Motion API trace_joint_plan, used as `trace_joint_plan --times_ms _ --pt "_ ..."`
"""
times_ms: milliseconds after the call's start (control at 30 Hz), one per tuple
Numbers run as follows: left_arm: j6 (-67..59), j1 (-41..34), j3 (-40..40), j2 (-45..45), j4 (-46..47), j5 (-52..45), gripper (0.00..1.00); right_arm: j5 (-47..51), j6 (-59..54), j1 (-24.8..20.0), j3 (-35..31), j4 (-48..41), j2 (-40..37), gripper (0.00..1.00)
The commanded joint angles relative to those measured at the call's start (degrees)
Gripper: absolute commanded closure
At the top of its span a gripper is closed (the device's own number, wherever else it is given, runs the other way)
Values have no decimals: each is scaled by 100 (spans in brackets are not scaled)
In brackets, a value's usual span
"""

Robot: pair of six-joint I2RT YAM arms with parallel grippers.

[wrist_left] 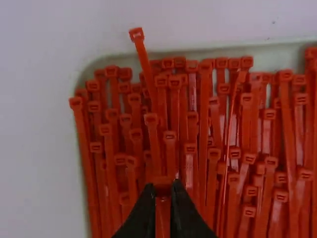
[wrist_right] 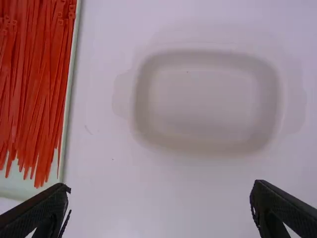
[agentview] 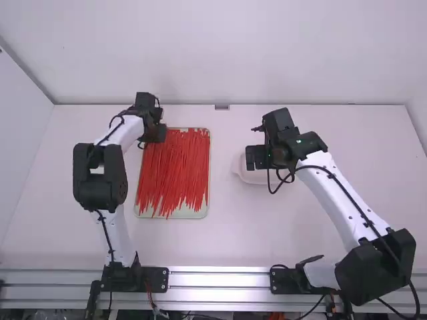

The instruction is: Fasten the cable tie

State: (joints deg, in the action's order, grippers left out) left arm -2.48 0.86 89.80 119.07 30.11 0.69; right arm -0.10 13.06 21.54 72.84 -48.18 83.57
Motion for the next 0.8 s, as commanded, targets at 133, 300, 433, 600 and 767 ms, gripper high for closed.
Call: trace_joint_plan --times_ms 133,300,433,600,767 --pt "227 -22 883 -15 562 42 98 17 -2 26 -50 -24 42 2" --pt "310 -50 1423 -415 789 37 98 17 -2 28 -50 -24 42 2" --pt "310 -61 1635 -898 874 24 98 17 -2 26 -50 -24 42 2" --pt "313 -87 1633 -1639 839 17 98 15 -35 26 -50 -24 42 2" --pt "313 -94 1631 -2310 903 22 98 17 -46 20 -50 2 42 2"
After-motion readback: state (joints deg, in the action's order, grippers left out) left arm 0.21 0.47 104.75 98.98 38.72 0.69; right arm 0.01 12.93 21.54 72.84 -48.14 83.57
